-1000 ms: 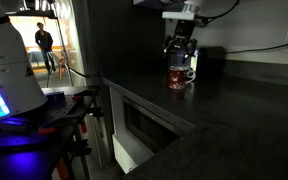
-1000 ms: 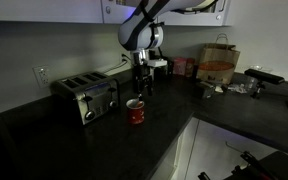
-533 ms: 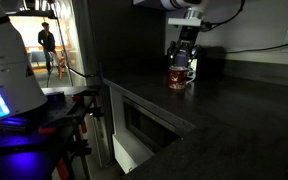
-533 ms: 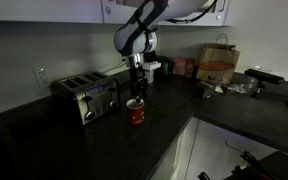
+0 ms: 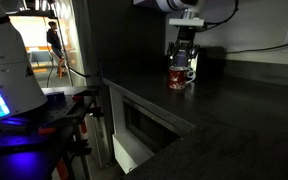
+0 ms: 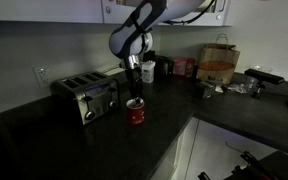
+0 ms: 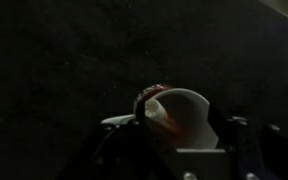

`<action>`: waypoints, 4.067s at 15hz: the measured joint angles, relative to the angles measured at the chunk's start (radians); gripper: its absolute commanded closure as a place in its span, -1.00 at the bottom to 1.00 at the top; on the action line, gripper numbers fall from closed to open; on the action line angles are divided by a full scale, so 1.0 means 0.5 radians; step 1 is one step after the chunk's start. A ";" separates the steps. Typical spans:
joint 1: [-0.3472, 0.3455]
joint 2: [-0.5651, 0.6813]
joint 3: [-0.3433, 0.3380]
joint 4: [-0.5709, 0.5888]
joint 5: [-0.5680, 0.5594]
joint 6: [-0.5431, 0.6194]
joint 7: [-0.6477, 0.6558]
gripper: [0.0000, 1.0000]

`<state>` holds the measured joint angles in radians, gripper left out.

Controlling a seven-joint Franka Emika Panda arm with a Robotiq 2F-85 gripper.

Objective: Take the orange marker out of the maroon mug

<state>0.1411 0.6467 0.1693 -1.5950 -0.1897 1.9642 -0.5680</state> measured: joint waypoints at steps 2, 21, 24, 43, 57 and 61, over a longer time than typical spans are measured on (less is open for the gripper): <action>0.000 0.016 0.015 0.000 -0.009 0.002 -0.083 -0.30; 0.012 -0.027 0.043 -0.020 -0.259 0.001 -0.203 0.90; 0.003 -0.076 0.025 -0.085 -0.295 0.001 -0.115 0.90; -0.343 -1.003 -0.217 -1.257 0.274 1.068 0.274 0.90; -0.351 -0.761 -0.301 -1.608 0.220 1.597 0.609 0.44; -0.352 -0.679 -0.324 -1.583 0.212 1.590 0.609 -0.04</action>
<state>-0.0348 0.3071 0.0075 -2.3863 -0.0838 2.7594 -0.2635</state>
